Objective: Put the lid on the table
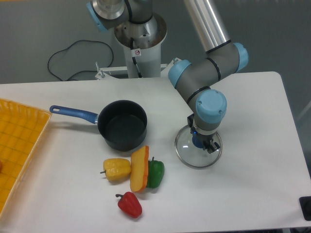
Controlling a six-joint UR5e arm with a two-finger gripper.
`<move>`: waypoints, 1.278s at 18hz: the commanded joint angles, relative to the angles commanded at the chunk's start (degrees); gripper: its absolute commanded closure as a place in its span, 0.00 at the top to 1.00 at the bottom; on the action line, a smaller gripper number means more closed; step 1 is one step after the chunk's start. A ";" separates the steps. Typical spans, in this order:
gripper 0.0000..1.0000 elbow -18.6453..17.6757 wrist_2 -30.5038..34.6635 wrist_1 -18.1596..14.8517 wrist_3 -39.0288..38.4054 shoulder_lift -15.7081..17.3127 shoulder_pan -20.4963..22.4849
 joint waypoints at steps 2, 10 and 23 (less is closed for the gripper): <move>0.57 0.00 0.45 0.00 0.00 0.00 -0.26; 0.69 0.18 0.53 0.00 -0.09 -0.09 -0.35; 1.00 5.44 0.53 -0.09 -0.70 1.05 -1.93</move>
